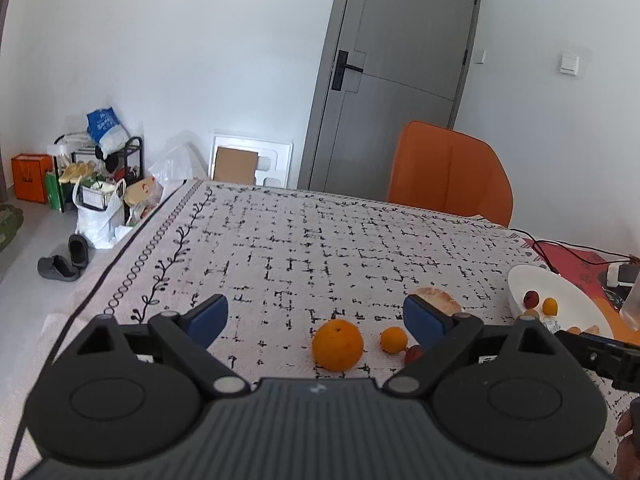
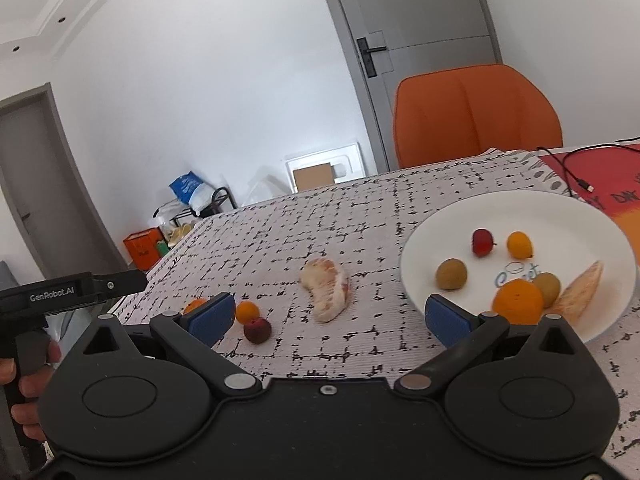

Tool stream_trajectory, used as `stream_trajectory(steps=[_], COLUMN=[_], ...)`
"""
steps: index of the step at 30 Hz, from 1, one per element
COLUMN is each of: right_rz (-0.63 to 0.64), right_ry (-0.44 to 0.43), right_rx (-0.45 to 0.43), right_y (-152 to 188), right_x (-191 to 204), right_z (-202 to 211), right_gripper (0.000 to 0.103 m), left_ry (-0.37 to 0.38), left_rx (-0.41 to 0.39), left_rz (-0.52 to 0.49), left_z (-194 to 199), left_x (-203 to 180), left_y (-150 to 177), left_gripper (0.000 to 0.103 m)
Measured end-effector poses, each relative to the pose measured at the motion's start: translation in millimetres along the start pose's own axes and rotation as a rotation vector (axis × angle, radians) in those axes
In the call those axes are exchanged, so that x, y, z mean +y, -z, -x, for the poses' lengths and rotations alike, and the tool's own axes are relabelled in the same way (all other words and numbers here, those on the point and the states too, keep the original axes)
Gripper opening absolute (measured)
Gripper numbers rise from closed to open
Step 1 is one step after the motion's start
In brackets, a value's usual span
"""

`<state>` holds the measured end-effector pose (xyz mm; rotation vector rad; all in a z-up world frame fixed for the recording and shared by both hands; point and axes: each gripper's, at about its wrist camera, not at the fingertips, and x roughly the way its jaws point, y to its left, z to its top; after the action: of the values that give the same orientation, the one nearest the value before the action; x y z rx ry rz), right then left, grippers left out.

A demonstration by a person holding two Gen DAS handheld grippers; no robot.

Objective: Organize fruits
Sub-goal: 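Move both open tools from the bowl back over the remaining fruit, then grasp the large orange with the left tool while the right tool grasps the red plum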

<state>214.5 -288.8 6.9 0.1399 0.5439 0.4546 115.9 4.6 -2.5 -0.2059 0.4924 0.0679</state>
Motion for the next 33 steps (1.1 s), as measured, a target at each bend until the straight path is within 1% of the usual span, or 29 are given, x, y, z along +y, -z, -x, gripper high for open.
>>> stream_trajectory(steps=[2,5,6,10,12,17,22,26,28,29,30,31,33], right_rz=[0.006,0.012,0.013,0.012,0.015,0.021,0.028,0.039,0.042,0.043,0.043,0.045,0.049], right_ry=[-0.006,-0.014,-0.018,-0.028,-0.033,-0.051,-0.071,-0.075,-0.079,-0.08,-0.082,-0.083,-0.085], right_rx=[0.008,0.024,0.033,0.059,0.071,0.091,0.125,0.14,0.144,0.146,0.149,0.15,0.154], right_y=[0.3,0.9,1.0,2.0,2.0,1.5,3.2,4.2,3.7,3.8,3.2,3.0,3.3], right_x=[2.5,4.5,5.0,6.4,7.8,12.1,14.4,18.7,20.0,21.1,21.9,23.3,25.9], right_z=[-4.1,-11.2,-14.5,-25.0,-30.3,-42.3,-54.6,-60.9,-63.0,-64.1,-65.2,-66.2,-68.3], right_gripper=[0.102,0.099,0.096,0.094,0.091,0.087,0.078,0.077,0.075,0.074,0.073,0.073,0.073], left_ry=[-0.001,0.006,0.009,0.018,0.021,0.024,0.029,0.027,0.03,0.036,0.049,0.069,0.05], left_rx=[0.005,0.013,0.017,0.04,0.054,0.081,0.107,0.113,0.118,0.123,0.124,0.125,0.118], left_rz=[0.002,0.001,-0.001,-0.001,0.005,0.007,0.007,0.013,0.018,0.021,0.026,0.028,0.006], left_z=[-3.1,-8.7,-10.8,-21.2,-26.3,-37.9,-48.9,-55.7,-59.1,-61.2,-61.9,-62.3,-60.8], left_x=[1.2,0.7,0.2,0.0,0.4,-0.8,-2.6,-3.9,-4.1,-4.1,-4.3,-4.7,-8.0], left_y=[1.9,5.3,6.3,10.7,12.7,17.2,19.8,20.0,20.2,20.9,21.5,22.0,22.2], left_gripper=[0.093,0.091,0.089,0.082,0.077,0.071,0.064,0.06,0.054,0.049,0.04,0.037,0.037])
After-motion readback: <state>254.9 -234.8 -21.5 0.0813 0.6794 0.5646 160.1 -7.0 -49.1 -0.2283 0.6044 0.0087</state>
